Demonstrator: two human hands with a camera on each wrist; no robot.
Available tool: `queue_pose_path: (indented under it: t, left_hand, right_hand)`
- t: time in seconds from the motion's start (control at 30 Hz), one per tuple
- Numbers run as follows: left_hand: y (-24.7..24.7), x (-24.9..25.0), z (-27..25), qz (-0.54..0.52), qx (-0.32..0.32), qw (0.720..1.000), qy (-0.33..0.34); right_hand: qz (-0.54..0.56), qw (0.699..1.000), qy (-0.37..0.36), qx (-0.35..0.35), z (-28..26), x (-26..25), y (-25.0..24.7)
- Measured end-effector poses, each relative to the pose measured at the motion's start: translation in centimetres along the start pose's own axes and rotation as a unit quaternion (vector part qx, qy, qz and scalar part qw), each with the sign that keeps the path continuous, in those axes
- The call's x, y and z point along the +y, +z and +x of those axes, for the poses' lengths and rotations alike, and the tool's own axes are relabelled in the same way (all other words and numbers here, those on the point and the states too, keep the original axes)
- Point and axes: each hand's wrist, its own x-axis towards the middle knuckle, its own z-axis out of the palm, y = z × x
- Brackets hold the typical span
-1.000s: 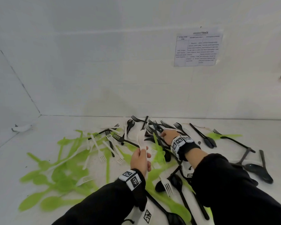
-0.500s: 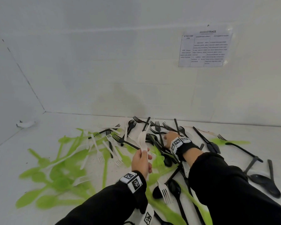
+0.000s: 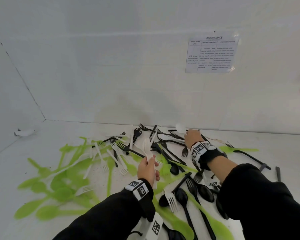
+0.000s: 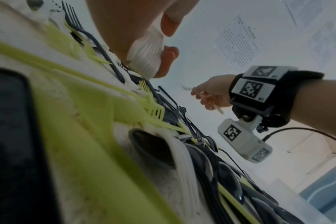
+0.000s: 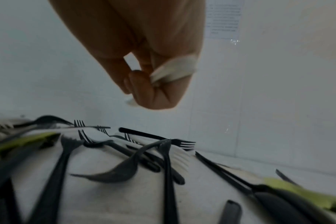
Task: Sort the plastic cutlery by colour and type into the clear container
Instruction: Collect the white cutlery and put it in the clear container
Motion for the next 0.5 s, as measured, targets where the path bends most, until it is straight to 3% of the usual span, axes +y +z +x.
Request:
queue_pose_path:
  t: [0.23,0.5]
  left_hand:
    - [1.4,0.0,-0.2,0.015,-0.016,1.0,-0.007]
    - [2.5,1.5,2.3,0.025,-0.018,1.0,0.0]
  right_hand:
    - [0.002,0.996,-0.048,-0.081,1.1,-0.6,0.2]
    - [-0.042,0.989,-0.071,-0.122,3.3,-1.1,3.0]
